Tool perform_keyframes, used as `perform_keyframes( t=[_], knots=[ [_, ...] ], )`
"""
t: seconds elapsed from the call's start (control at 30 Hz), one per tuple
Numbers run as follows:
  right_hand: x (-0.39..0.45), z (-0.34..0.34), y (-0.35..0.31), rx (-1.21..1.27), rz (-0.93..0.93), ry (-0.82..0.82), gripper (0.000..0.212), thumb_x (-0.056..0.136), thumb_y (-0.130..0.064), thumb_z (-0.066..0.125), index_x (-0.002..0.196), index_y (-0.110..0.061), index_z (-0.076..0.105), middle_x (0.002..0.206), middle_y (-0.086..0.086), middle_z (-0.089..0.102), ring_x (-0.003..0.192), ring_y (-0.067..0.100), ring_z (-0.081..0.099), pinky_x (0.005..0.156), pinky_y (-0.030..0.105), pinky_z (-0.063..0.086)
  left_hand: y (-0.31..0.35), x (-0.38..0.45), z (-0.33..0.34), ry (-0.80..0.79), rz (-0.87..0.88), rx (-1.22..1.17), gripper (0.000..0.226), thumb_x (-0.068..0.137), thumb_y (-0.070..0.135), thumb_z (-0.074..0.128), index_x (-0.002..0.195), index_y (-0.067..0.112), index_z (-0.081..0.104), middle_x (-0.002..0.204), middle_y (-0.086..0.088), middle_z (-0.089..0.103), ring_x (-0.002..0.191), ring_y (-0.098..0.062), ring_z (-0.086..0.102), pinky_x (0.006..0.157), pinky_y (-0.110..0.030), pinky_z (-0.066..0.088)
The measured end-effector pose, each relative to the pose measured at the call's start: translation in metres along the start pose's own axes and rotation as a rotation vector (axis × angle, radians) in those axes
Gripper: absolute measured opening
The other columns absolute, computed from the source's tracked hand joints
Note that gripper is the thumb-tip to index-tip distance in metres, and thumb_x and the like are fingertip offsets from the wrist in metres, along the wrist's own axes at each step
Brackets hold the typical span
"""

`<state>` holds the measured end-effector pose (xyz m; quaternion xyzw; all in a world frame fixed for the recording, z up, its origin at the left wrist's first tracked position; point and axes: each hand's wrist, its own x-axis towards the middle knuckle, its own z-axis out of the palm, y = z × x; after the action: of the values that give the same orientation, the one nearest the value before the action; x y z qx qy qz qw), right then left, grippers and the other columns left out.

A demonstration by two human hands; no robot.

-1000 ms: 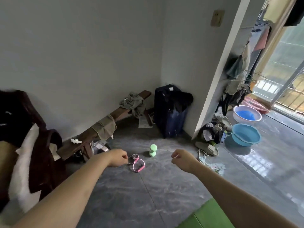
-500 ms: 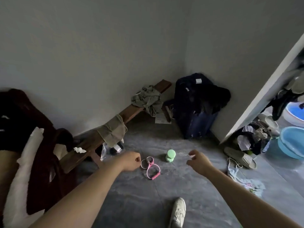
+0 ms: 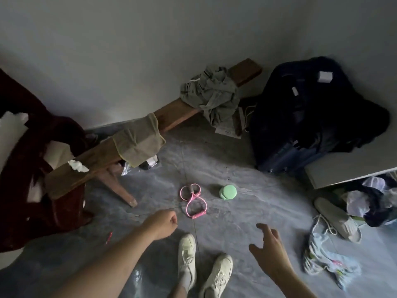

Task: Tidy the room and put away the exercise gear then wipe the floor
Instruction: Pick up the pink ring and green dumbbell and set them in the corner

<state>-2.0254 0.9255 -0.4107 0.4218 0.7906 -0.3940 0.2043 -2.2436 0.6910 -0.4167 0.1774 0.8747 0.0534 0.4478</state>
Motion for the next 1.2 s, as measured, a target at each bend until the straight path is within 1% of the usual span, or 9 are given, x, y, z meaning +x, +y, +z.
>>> perform_keyframes(
  t=[0.1,0.3,0.43,0.53,0.6,0.7,0.87,1.07,1.2],
  knots=[
    [0.018,0.038,0.031,0.029,0.088,-0.048,0.066,0.075,-0.014,0.075,0.134,-0.02,0.047,0.13,0.012,0.045,0.11,0.026,0.058,0.092,0.029,0.044,-0.011,0.047,0.036,-0.015,-0.044,-0.062,0.011,0.079,0.035,0.047,0.069,0.03,0.05,0.087,0.009,0.065,0.087,-0.016,0.063,0.08,-0.03,0.05],
    [0.088,0.087,0.076,-0.042,0.185,-0.107,0.07,0.072,-0.013,0.075,0.135,-0.019,0.045,0.126,0.011,0.043,0.09,0.019,0.05,0.085,0.025,0.039,-0.029,0.138,0.103,-0.023,-0.122,-0.204,0.007,0.082,0.026,0.051,0.08,0.023,0.057,0.087,0.006,0.065,0.086,-0.017,0.061,0.077,-0.03,0.049],
    [0.155,0.121,0.085,-0.067,0.238,-0.094,0.074,0.07,-0.02,0.076,0.137,-0.023,0.043,0.13,0.012,0.044,0.109,0.026,0.056,0.094,0.029,0.043,-0.033,0.204,0.158,-0.024,-0.221,-0.471,0.019,0.084,0.031,0.052,0.074,0.014,0.054,0.083,-0.008,0.066,0.082,-0.026,0.062,0.068,-0.033,0.041],
    [0.204,0.146,0.091,-0.067,0.234,-0.102,0.08,0.069,-0.019,0.077,0.14,-0.02,0.04,0.134,0.015,0.041,0.118,0.031,0.052,0.098,0.032,0.043,-0.036,0.249,0.194,-0.01,-0.277,-0.551,0.011,0.085,0.016,0.057,0.075,0.017,0.052,0.084,-0.007,0.066,0.083,-0.025,0.061,0.071,-0.033,0.045],
    [0.234,0.163,0.093,-0.08,0.229,-0.08,0.086,0.069,-0.018,0.078,0.144,-0.018,0.035,0.134,0.016,0.038,0.118,0.034,0.05,0.099,0.035,0.043,-0.036,0.275,0.211,-0.009,-0.29,-0.559,0.004,0.085,0.013,0.056,0.086,0.018,0.055,0.097,-0.006,0.067,0.095,-0.025,0.062,0.076,-0.029,0.044],
    [0.279,0.187,0.098,-0.093,0.188,-0.024,0.094,0.068,-0.017,0.08,0.147,-0.017,0.03,0.135,0.018,0.034,0.119,0.037,0.047,0.099,0.04,0.043,-0.038,0.319,0.232,0.013,-0.258,-0.539,0.017,0.084,0.012,0.055,0.1,0.011,0.061,0.102,-0.008,0.067,0.099,-0.027,0.062,0.074,-0.028,0.042],
    [0.352,0.221,0.093,-0.108,0.155,0.051,0.104,0.074,-0.024,0.079,0.152,-0.025,0.011,0.153,0.013,0.011,0.134,0.042,0.028,0.105,0.051,0.037,-0.071,0.403,0.267,0.068,-0.219,-0.358,0.019,0.081,0.027,0.06,0.097,0.019,0.061,0.106,-0.009,0.062,0.103,-0.03,0.058,0.087,-0.037,0.048],
    [0.416,0.252,0.085,-0.18,-0.024,0.159,0.117,0.067,-0.033,0.082,0.152,-0.032,0.001,0.159,0.006,-0.006,0.143,0.035,0.01,0.108,0.057,0.033,-0.091,0.458,0.286,0.156,-0.22,-0.242,0.033,0.082,0.026,0.059,0.114,0.021,0.062,0.134,-0.007,0.044,0.122,-0.029,0.041,0.101,-0.038,0.038],
    [0.435,0.26,0.097,-0.286,-0.094,0.16,0.129,0.062,-0.031,0.085,0.149,-0.039,-0.009,0.159,0.005,-0.01,0.143,0.041,0.012,0.105,0.06,0.037,-0.103,0.475,0.299,0.153,-0.245,-0.168,0.034,0.083,0.03,0.057,0.116,0.027,0.063,0.143,-0.004,0.038,0.128,-0.03,0.035,0.102,-0.04,0.036]
  ],
)
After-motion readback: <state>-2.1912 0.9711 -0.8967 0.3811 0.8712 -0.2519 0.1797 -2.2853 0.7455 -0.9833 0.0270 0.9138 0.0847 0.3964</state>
